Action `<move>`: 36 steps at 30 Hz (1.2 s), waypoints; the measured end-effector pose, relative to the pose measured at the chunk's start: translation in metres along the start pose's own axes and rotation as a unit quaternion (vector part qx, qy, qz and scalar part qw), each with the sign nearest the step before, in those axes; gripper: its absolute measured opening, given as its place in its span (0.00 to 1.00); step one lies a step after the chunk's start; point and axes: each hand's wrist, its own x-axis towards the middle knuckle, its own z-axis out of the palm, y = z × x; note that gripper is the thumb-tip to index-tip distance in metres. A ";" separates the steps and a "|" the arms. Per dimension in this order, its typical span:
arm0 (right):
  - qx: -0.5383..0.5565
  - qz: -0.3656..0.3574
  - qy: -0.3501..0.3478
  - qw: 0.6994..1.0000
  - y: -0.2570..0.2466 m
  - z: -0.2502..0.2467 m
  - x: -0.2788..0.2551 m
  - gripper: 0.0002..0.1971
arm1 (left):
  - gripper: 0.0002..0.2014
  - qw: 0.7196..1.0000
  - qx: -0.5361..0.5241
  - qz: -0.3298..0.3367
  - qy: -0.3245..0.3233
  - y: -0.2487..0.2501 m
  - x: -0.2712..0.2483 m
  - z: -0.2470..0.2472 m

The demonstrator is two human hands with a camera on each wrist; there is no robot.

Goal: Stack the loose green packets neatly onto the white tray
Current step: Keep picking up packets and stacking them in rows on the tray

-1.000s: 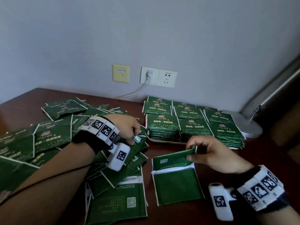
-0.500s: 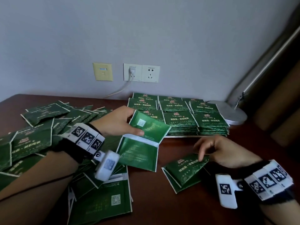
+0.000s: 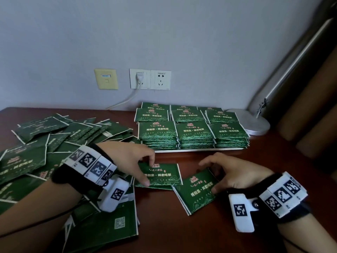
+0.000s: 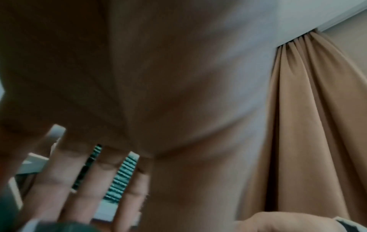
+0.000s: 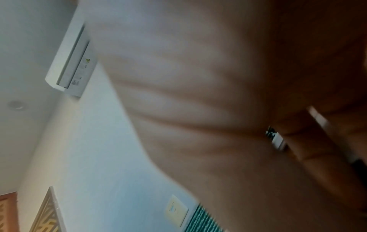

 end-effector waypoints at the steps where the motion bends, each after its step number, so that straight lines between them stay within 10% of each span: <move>1: -0.013 0.001 -0.002 1.000 -0.001 0.001 0.001 0.35 | 0.31 1.000 0.001 -0.012 0.006 -0.001 0.002 0.001; 6: -0.042 0.025 0.007 0.999 0.000 0.001 -0.001 0.27 | 0.34 0.996 0.026 -0.079 0.012 -0.003 0.002 0.001; 12: 0.050 -0.006 0.012 0.999 0.004 -0.001 0.000 0.20 | 0.20 0.990 -0.130 -0.007 0.062 -0.009 0.001 -0.007; 17: 0.249 -0.066 0.042 0.965 0.006 -0.016 -0.001 0.12 | 0.12 0.902 -0.381 0.037 0.198 -0.011 -0.013 -0.026; 23: 0.362 -0.075 0.256 0.893 -0.014 -0.072 0.033 0.16 | 0.12 0.787 -0.506 -0.019 0.352 -0.011 0.000 -0.062; 27: 0.406 -0.060 0.322 0.853 -0.009 -0.085 0.064 0.14 | 0.14 0.781 -0.519 -0.019 0.347 -0.007 0.022 -0.062; 36: 0.206 0.048 0.350 0.913 0.006 -0.067 0.096 0.24 | 0.17 0.870 -0.298 -0.099 0.381 -0.028 0.046 -0.048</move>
